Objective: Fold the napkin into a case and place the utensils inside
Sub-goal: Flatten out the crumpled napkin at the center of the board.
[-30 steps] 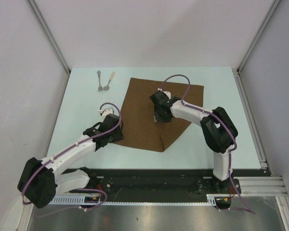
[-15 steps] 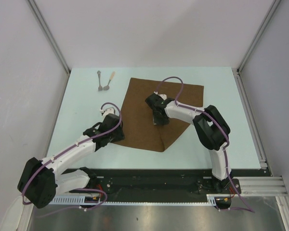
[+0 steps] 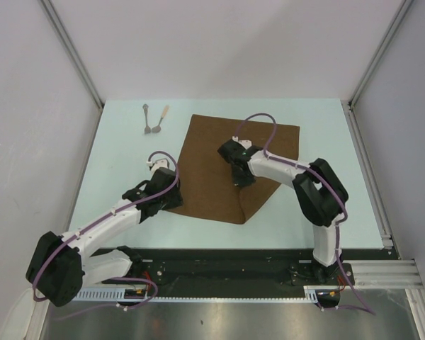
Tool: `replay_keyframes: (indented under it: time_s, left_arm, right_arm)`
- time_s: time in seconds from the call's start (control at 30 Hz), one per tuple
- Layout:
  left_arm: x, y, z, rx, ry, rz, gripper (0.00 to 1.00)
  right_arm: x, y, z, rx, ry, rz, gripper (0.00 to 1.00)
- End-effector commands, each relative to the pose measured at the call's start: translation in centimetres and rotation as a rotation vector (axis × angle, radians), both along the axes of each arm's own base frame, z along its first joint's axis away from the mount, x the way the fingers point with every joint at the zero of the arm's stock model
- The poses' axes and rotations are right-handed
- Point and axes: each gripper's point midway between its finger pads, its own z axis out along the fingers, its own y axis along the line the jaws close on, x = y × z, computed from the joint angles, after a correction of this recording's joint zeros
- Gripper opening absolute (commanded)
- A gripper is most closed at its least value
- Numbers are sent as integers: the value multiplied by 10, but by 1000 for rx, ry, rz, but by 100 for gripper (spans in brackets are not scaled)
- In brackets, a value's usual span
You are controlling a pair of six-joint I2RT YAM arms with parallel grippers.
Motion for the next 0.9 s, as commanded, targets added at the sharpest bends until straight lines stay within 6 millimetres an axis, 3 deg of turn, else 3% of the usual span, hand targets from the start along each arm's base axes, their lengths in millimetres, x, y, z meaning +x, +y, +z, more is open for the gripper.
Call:
replay_keyframes:
  time_s: [0.0,0.07,0.1,0.13,0.2,0.27,0.37,0.47,0.57,0.7,0.8,0.87]
  left_arm:
    - [4,-1,0,-9,-11,-7,45]
    - [4,-1,-1,-9,-11,-5,45]
    - [4,-1,-2,-7,-6,-4,45]
    - [4,-1,-3,-8,-3,-4,45]
    - [4,-1,-4,-3,10,3,46]
    - [4,3,-7,11,27,18,49]
    - [5,6,-10,10,48,40,54]
    - [5,14,-17,18,78,72,59]
    - [3,22,-27,12,125,102,61]
    - [-2,26,-41,-1,195,119,62]
    - [-3,29,-41,-1,202,129,63]
    - [-4,32,-40,-2,204,136,63]
  right_arm:
    - [-19,-22,36,27,-59,-69,13]
    - [-29,-32,45,50,-72,-91,12]
    - [-42,-46,33,33,-44,-120,12]
    - [-48,-52,42,54,-65,-136,11]
    - [-62,-69,36,49,-54,-178,7]
    - [-93,-104,27,33,-47,-260,3]
    - [-123,-139,16,28,-45,-369,0]
    - [-144,-168,3,23,-34,-460,0]
    - [-151,-192,5,32,-65,-532,1]
    - [-154,-199,5,82,-71,-622,21]
    - [-164,-213,-5,72,-15,-681,33]
    - [-164,-209,-9,139,-5,-698,39]
